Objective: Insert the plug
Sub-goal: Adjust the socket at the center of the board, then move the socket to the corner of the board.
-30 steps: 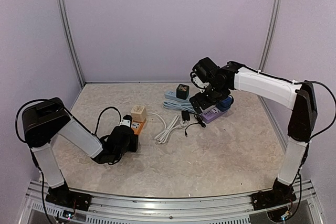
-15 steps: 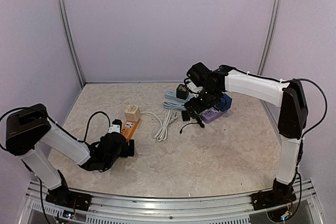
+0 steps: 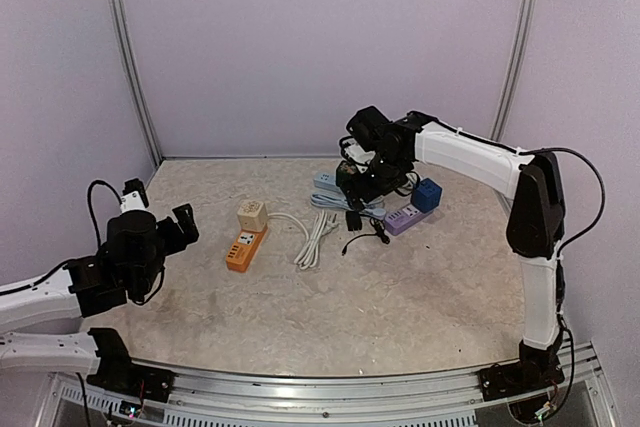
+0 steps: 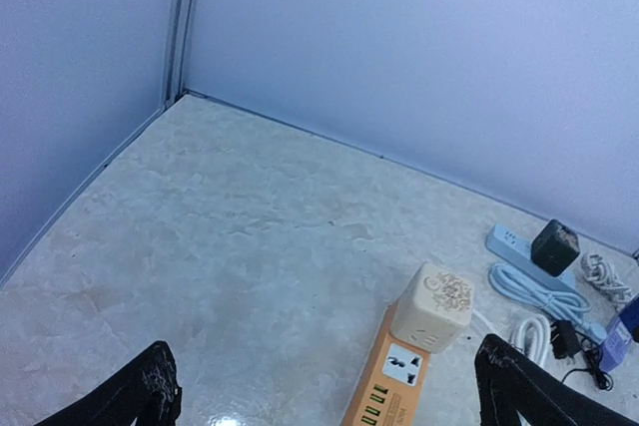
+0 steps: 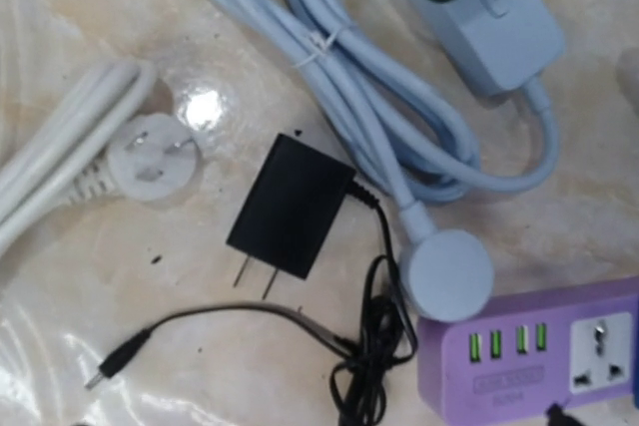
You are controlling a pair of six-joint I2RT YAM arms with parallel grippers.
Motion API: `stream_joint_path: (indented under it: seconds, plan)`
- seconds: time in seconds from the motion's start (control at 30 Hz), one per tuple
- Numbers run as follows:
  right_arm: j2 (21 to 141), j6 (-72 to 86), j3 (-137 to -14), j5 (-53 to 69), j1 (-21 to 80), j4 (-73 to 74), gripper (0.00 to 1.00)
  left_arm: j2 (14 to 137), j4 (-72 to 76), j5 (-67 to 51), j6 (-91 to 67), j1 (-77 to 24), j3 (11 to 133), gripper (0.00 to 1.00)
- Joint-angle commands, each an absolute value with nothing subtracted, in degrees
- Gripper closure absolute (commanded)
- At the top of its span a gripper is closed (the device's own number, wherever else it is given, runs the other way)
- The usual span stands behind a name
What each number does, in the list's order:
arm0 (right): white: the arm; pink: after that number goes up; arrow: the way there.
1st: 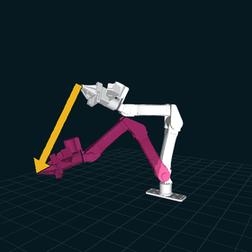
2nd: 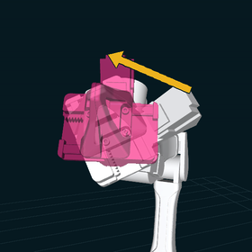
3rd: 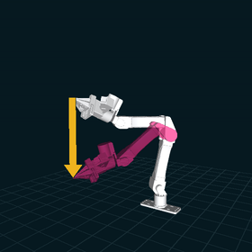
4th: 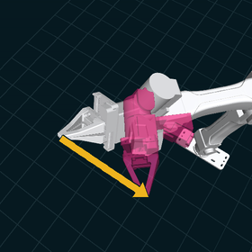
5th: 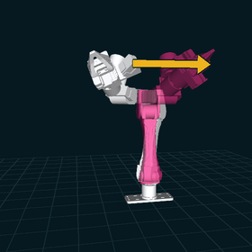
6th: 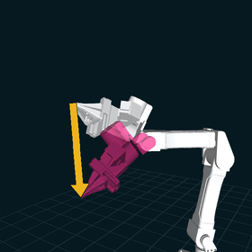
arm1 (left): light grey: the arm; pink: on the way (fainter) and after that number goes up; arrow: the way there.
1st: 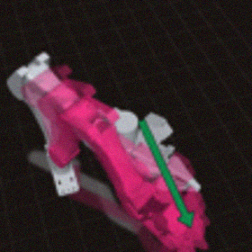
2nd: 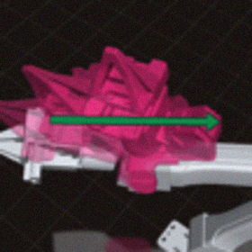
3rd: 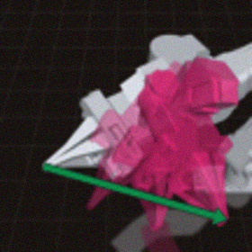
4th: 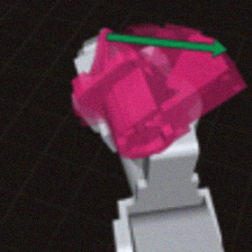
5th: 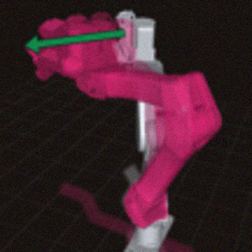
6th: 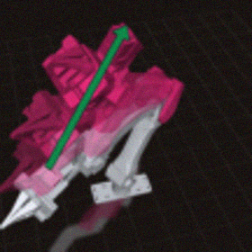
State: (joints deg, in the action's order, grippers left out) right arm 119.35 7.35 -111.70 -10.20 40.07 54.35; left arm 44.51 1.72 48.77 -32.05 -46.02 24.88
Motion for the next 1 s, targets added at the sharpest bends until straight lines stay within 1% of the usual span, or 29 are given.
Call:
stream_joint_path:
  seconds: [0.0,0.17,0.33,0.43,0.63,0.83,0.97]
  plan:
    - [123.6,7.1,-115.9,-9.7,39.1,57.4,0.05,53.4,-12.4,53.7,-37.7,-43.7,28.8,0.01]
    - [127.3,7.5,-122.7,-12.2,38.1,56.5,0.04,63.2,-16.0,53.7,-39.9,-42.8,36.6,0.01]
    - [133.8,7.6,-131.1,-15.4,35.5,55.5,0.01,65.9,-12.1,51.4,-38.4,-42.2,38.2,0.01]
    - [137.2,8.7,-134.4,-15.2,33.5,53.1,0.01,68.3,-11.3,50.9,-37.9,-41.9,40.3,0.01]
    - [139.5,8.4,-131.6,-10.9,32.1,39.6,0.00,72.5,-11.8,47.9,-41.0,-43.5,42.2,0.01]
    - [143.0,8.1,-132.3,-3.7,32.1,31.4,0.00,74.0,-14.0,48.8,-43.7,-46.4,41.6,0.01]
    - [144.3,7.4,-132.5,-2.1,32.1,28.8,0.00,74.1,-15.1,49.6,-45.2,-47.5,40.7,0.01]
